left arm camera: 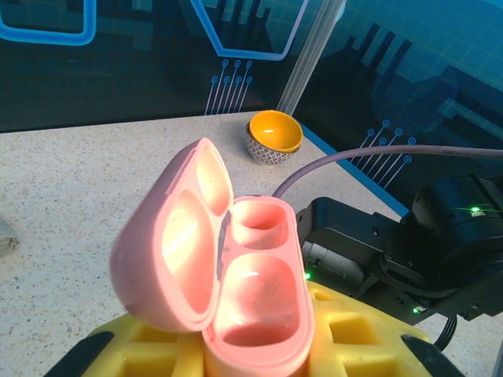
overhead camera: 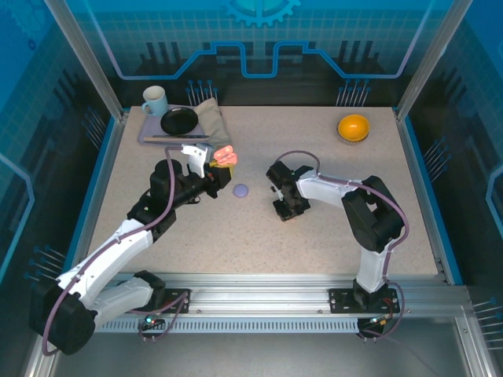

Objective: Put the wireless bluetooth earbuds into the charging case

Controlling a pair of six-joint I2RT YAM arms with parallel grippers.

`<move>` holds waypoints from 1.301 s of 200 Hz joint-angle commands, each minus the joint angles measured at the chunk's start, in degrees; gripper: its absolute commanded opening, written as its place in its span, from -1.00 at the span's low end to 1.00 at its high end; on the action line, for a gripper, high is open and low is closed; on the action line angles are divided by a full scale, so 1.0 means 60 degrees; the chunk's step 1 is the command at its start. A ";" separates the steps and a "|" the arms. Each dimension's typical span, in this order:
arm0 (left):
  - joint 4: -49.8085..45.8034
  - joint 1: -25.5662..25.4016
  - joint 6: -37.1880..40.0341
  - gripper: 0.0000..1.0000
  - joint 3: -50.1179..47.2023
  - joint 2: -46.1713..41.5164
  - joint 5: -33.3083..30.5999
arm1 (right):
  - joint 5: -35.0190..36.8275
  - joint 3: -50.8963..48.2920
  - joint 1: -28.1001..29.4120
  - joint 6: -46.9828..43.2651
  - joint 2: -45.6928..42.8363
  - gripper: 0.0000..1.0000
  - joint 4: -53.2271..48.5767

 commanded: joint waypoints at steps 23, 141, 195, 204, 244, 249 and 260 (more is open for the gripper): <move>0.0365 -0.0090 0.0144 -1.00 0.0312 0.0035 0.0087 | -0.0149 -0.0127 -0.0062 0.0111 -0.0377 -0.54 -0.0708; 0.0334 -0.0086 0.0225 -1.00 0.0281 -0.0068 0.0009 | -0.0538 -0.0491 -0.0054 0.0707 -0.1072 -0.08 -0.0564; 0.0321 -0.0090 0.0233 -1.00 0.0244 -0.0168 -0.0011 | -0.0573 -0.1044 -0.0178 0.0892 -0.1074 -0.05 -0.0286; 0.0319 -0.0090 0.0232 -1.00 0.0238 -0.0181 0.0000 | -0.0629 -0.1118 -0.0167 0.0898 -0.1087 -0.05 -0.0255; 0.0336 -0.0090 0.0241 -1.00 0.0227 -0.0233 -0.0029 | -0.0974 -0.1351 -0.0160 0.0955 -0.1191 -0.07 -0.0096; 0.0329 -0.0088 0.0240 -1.00 0.0211 -0.0236 -0.0028 | -0.1001 -0.1361 -0.0143 0.0968 -0.1203 -0.07 -0.0063; 0.0350 -0.0088 0.0241 -1.00 0.0221 -0.0243 -0.0035 | -0.1027 -0.1392 -0.0092 0.0995 -0.1219 -0.08 -0.0035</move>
